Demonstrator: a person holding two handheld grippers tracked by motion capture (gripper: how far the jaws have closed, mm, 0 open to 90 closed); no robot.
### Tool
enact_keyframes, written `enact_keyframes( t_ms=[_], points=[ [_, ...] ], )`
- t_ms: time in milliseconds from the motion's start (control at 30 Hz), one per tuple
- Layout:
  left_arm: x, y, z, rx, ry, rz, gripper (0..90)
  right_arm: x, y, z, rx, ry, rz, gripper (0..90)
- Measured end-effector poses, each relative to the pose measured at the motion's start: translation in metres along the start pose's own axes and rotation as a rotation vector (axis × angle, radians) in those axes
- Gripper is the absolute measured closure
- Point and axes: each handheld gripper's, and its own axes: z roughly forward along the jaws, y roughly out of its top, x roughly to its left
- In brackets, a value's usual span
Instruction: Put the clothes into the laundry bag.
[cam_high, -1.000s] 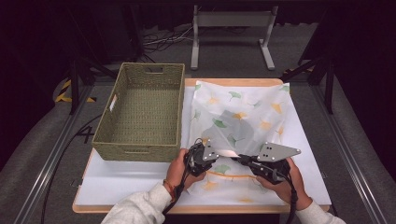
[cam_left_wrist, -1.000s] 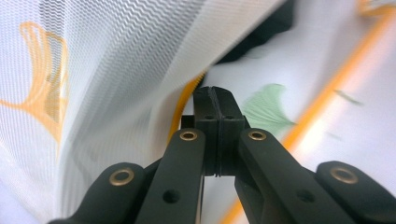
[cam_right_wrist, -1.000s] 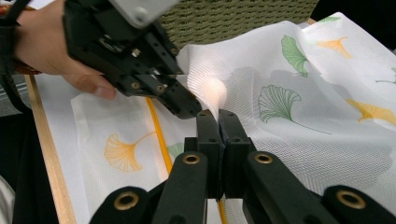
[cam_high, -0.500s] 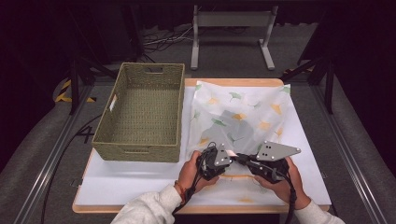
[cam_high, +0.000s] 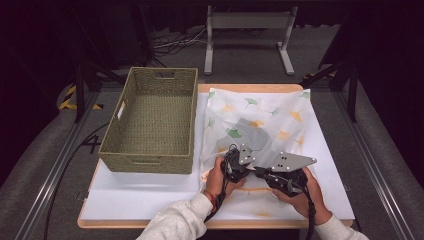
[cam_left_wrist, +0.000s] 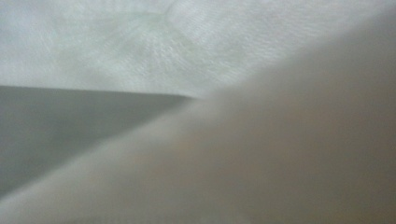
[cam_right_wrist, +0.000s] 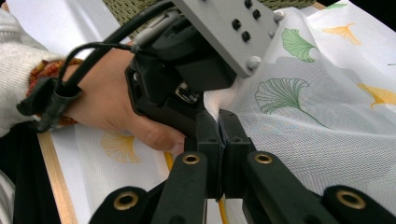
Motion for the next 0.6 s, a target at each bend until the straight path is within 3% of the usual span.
enact_keyframes(
  t_ms=[233, 300, 367, 400, 533, 600],
  points=[
    [0.0, 0.004, 0.005, 0.005, 0.077, -0.033, 89.7, 0.003, 0.0, 0.0, 0.005, -0.003, -0.006, 89.0],
    [0.0, 0.004, 0.004, 0.005, 0.082, -0.037, 89.7, 0.002, 0.0, 0.0, 0.003, -0.004, -0.003, 89.0],
    [0.001, 0.002, -0.001, 0.004, 0.036, -0.049, 88.9, 0.001, 0.0, 0.0, 0.001, -0.009, -0.006, 89.0],
    [0.001, 0.002, -0.001, 0.004, 0.036, -0.049, 88.0, 0.001, 0.0, -0.001, -0.001, -0.012, -0.011, 89.0],
    [-0.001, -0.005, -0.016, 0.018, -0.016, -0.004, 87.5, 0.001, 0.001, -0.004, -0.014, -0.014, -0.006, 89.0],
    [-0.002, -0.009, -0.025, 0.021, -0.018, 0.01, 87.5, 0.001, 0.001, -0.006, -0.019, -0.014, -0.008, 89.0]
  ],
)
